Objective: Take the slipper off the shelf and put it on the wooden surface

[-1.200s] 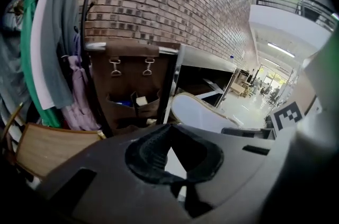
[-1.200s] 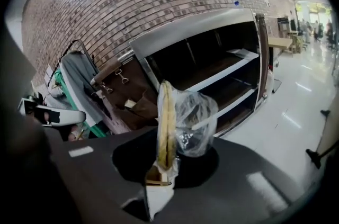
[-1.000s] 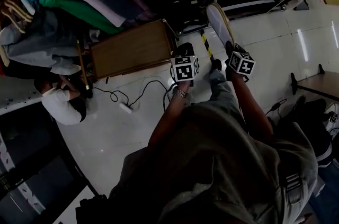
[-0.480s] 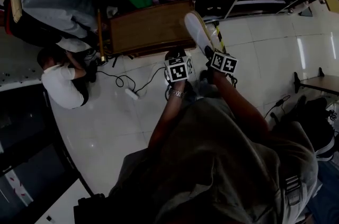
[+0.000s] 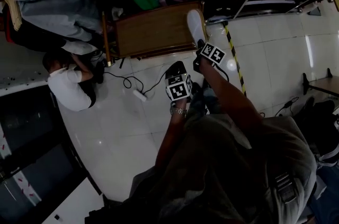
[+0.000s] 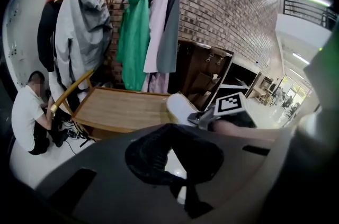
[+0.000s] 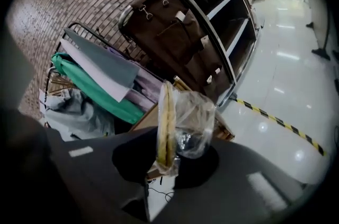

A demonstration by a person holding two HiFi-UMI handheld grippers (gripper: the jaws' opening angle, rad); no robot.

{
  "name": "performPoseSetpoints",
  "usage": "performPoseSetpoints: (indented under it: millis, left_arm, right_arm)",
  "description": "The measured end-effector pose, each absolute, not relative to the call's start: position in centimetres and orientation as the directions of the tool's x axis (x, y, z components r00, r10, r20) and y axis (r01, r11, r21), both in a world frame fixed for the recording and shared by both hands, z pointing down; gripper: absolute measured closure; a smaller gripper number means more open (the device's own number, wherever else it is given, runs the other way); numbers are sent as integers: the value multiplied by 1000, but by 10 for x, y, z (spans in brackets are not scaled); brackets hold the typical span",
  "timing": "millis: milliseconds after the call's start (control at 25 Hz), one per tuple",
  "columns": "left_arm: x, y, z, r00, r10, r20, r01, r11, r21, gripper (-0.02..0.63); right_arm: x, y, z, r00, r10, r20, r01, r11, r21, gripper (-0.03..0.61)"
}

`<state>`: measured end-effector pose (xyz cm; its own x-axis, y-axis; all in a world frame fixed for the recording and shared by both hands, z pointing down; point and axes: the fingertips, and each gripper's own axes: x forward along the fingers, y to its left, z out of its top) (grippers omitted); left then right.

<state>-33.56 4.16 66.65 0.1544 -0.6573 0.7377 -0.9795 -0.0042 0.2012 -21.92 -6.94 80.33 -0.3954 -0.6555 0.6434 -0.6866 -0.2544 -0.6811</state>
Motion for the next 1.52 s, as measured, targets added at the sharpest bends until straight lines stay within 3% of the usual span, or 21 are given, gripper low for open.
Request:
performPoseSetpoints:
  millis: [200, 280, 320, 360, 400, 520, 800, 960, 1160, 1320, 1520]
  left_arm:
    - [-347, 43, 691, 141, -631, 763, -979, 24, 201, 611]
    - [-351, 44, 699, 140, -620, 772, -979, 30, 202, 611]
    - [-352, 46, 702, 141, -615, 776, -979, 31, 203, 611]
    - [-353, 46, 704, 144, -611, 778, -978, 30, 205, 611]
    - [-353, 46, 705, 148, -609, 779, -978, 27, 207, 611]
    - [-353, 42, 711, 158, -604, 781, -976, 22, 215, 611]
    - [-332, 27, 704, 209, -614, 761, -968, -19, 250, 611]
    - [-322, 15, 688, 233, -636, 736, -963, -43, 267, 611]
    - [-303, 2, 660, 273, -656, 703, -954, -92, 285, 611]
    - [-276, 6, 640, 315, -660, 682, -944, -142, 299, 611]
    - [-249, 18, 626, 320, -661, 679, -944, -166, 284, 611]
  right_arm:
    - [-231, -117, 850, -377, -609, 698, -731, -267, -627, 512]
    - [-236, -124, 866, -385, -555, 737, -767, -251, -590, 483]
    - [-240, -123, 874, -407, -517, 753, -778, -235, -582, 400]
    - [-246, -120, 881, -437, -473, 765, -782, -219, -583, 272]
    - [-251, -115, 887, -465, -428, 775, -783, -209, -586, 206]
    - [-257, -101, 896, -502, -329, 800, -788, -208, -580, 173]
    - [-235, -48, 881, -518, -289, 805, -785, -213, -581, 186]
    - [-221, -32, 833, -530, -357, 769, -792, -117, -600, 250]
    - [-202, -20, 752, -491, -458, 740, -847, 53, -529, 275]
    - [-197, -5, 701, -500, -503, 705, -861, 201, -468, 386]
    - [-191, 9, 654, -536, -546, 644, -843, 310, -439, 474]
